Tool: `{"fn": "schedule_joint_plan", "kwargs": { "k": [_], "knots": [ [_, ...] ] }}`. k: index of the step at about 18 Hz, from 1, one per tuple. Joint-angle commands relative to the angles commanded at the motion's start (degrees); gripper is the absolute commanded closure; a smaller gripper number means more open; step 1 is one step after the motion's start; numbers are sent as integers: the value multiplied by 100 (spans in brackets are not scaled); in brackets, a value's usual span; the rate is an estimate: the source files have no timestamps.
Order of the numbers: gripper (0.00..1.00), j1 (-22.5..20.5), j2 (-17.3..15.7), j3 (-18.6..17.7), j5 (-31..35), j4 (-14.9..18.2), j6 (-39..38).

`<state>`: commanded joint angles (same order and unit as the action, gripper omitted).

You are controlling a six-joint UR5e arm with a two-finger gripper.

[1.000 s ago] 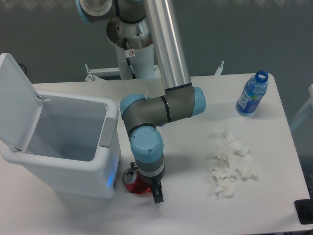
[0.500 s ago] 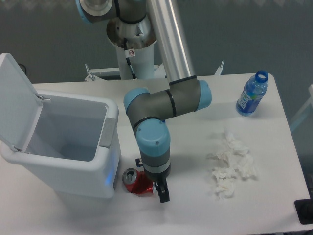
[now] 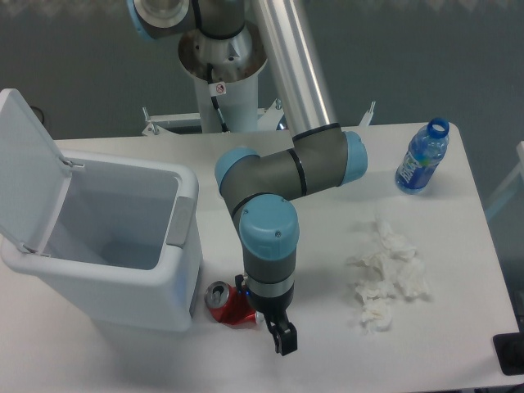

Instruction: Pick up the cans

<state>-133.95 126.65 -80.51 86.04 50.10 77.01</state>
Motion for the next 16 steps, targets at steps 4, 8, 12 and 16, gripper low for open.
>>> {"fn": "schedule_joint_plan", "kwargs": {
  "k": [4, 8, 12, 16],
  "knots": [
    [0, 53, 114, 9, -53, -193, -563],
    [0, 62, 176, 18, -53, -211, -704],
    [0, 62, 202, 35, -53, -211, -722],
    [0, 53, 211, 70, -44, -211, -888]
  ]
}}
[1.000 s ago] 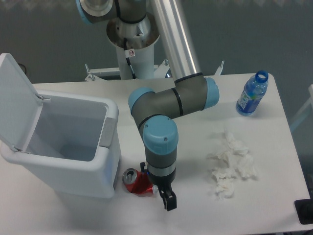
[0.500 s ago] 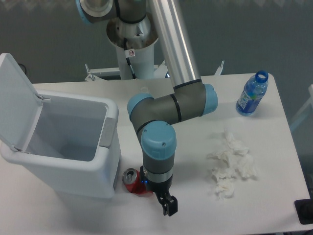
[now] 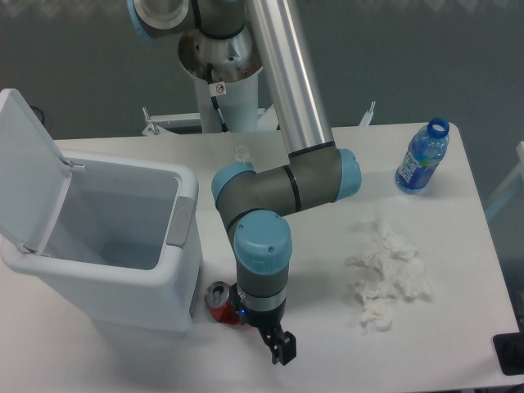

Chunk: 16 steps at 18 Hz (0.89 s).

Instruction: Pick up the cans

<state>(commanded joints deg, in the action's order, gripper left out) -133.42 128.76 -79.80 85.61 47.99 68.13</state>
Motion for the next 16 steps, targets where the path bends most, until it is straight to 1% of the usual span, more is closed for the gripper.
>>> {"fn": "schedule_joint_plan", "kwargs": {
  "k": [2, 5, 9, 16],
  "knots": [
    [0, -17, -9, -26, 0, -9, -430],
    [0, -18, -9, -53, 9, -9, -730],
    [0, -26, -18, -123, 26, -9, -731],
    [0, -26, 35, -132, 149, -97, -591]
  ]
}}
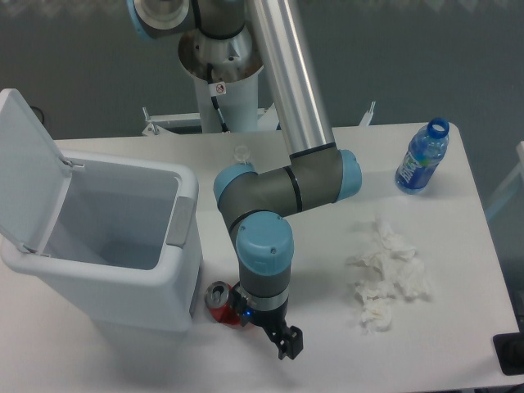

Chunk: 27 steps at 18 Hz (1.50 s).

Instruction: Pick up the cans

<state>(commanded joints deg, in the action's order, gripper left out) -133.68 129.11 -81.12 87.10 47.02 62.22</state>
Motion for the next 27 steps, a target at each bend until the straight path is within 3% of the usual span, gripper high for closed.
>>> {"fn": "schedule_joint_plan", "kwargs": {
  "k": [17, 21, 27],
  "knots": [
    [0, -61, -26, -167, 167, -9, 509],
    [0, -176, -184, -439, 167, -18, 976],
    [0, -342, -377, -413, 150, 26, 1046]
  ]
}}
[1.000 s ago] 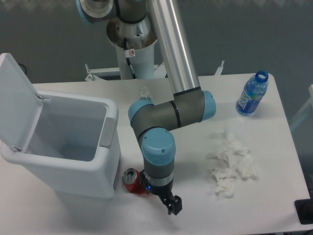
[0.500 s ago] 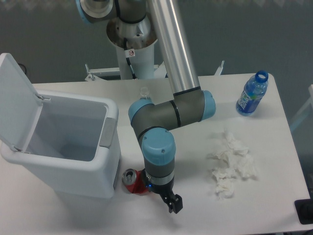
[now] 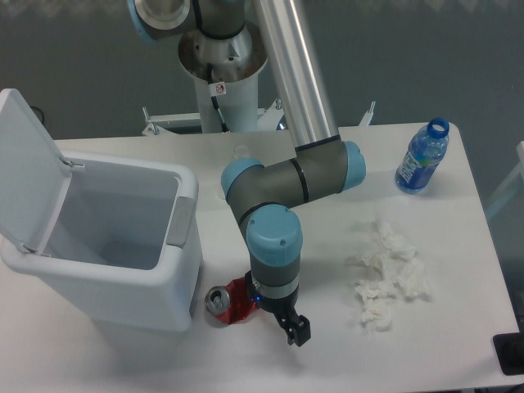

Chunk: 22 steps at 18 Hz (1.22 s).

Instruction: Pick up the cans

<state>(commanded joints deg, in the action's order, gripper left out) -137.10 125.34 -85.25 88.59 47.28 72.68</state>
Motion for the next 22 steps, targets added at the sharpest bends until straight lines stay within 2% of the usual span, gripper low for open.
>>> {"fn": "schedule_joint_plan", "kwargs": {
  "k": [5, 11, 14, 22],
  "knots": [
    [0, -45, -290, -263, -44, 44, 106],
    [0, 60, -335, -527, 70, 53, 491],
    [0, 148, -387, -808, 237, 44, 791],
    [0, 342, -379, -879, 466, 44, 827]
  ]
}}
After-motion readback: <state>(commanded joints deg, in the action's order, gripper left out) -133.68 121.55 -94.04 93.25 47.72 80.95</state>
